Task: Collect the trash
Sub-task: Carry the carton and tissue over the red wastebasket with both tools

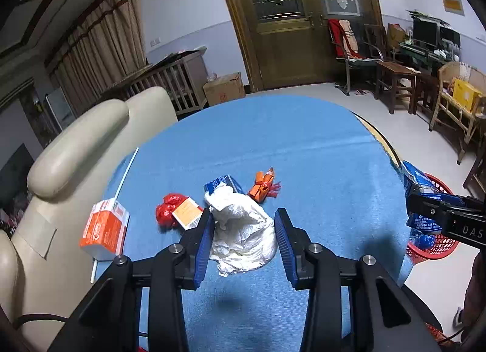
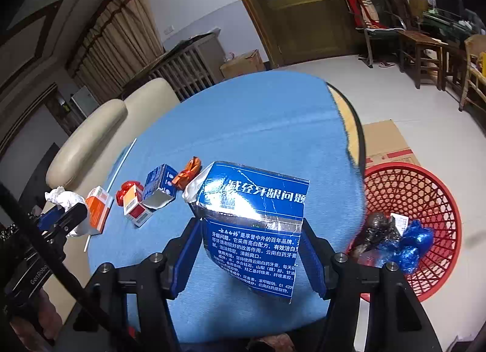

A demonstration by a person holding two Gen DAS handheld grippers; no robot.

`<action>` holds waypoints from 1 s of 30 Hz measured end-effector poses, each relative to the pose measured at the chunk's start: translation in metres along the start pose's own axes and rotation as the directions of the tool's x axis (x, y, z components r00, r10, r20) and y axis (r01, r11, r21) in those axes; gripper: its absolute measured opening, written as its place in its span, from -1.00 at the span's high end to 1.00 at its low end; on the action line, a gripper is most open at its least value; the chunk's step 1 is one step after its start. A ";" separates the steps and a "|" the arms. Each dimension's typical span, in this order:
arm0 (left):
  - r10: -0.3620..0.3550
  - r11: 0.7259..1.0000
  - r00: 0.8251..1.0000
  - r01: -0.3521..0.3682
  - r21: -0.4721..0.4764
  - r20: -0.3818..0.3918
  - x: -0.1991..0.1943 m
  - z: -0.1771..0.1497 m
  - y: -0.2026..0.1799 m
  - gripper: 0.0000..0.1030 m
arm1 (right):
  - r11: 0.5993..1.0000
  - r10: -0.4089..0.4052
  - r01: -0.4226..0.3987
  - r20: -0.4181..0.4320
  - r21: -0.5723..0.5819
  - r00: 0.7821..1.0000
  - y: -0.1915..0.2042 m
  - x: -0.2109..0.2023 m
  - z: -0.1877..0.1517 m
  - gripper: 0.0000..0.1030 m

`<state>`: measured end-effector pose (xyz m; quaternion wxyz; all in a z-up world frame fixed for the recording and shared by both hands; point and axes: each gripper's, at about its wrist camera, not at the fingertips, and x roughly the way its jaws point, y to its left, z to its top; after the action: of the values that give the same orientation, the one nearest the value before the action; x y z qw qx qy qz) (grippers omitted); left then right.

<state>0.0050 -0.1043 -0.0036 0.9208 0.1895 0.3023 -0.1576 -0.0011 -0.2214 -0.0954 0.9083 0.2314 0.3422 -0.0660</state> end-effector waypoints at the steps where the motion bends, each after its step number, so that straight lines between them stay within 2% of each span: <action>1: 0.000 1.000 1.000 0.000 0.006 0.002 -0.001 0.000 -0.002 0.18 | 1.000 -0.003 0.003 0.005 0.004 1.000 -0.003 -0.002 0.000 -0.26; 30: -0.025 0.992 1.000 0.024 0.125 0.002 -0.006 0.014 -0.058 0.18 | 0.991 -0.019 0.013 0.048 0.131 0.999 -0.066 -0.033 -0.002 -0.26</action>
<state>-0.0160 -0.1602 -0.0038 0.9057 0.2428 0.2924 -0.1879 -0.0453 -0.2803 -0.1000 0.8988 0.2859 0.3166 -0.1010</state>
